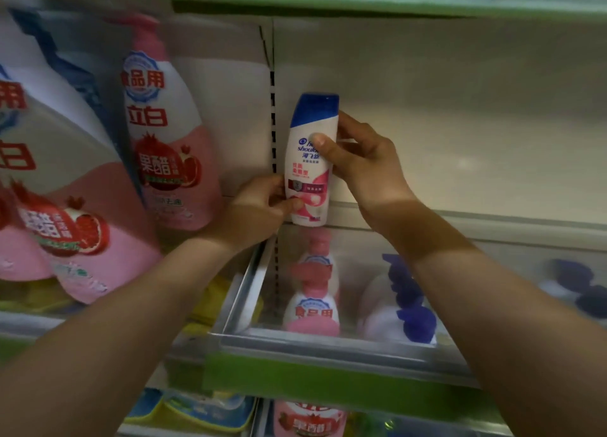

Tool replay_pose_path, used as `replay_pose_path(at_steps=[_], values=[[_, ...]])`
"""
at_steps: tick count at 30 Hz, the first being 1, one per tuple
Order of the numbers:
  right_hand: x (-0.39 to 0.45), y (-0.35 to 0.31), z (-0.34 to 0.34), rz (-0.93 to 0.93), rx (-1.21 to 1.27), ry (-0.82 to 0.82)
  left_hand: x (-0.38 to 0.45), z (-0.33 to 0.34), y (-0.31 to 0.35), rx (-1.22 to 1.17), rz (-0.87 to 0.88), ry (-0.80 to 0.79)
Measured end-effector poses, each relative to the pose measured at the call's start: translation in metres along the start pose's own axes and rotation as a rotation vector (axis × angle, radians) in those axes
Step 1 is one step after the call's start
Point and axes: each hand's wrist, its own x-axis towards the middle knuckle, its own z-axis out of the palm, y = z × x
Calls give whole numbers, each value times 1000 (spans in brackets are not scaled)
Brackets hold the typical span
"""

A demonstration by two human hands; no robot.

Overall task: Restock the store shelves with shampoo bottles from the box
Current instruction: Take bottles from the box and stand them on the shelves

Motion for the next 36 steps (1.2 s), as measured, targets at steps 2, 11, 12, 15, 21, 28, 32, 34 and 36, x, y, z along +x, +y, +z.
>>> replay_pose_path(at_steps=[2, 11, 12, 15, 21, 28, 32, 34, 36], values=[[5, 2, 0, 8, 12, -6, 8, 0, -2, 23, -14, 5], [13, 13, 6, -16, 89, 72, 29, 4, -9, 15, -113, 74], [14, 14, 7, -14, 80, 80, 30, 4, -10, 14, -116, 81], [16, 16, 9, -20, 58, 112, 31, 4, -9, 5, -115, 97], [19, 24, 14, -30, 85, 231, 33, 7, -10, -81, -129, 179], [20, 24, 15, -10, 73, 254, 33, 7, -12, -72, -121, 190], [19, 22, 15, -24, 18, 256, 30, 7, -10, -71, -121, 186], [18, 19, 15, -48, -76, 258, 27, 7, -8, -69, -127, 184], [15, 14, 15, -59, -204, 253, 22, 7, -2, -85, -131, 191]])
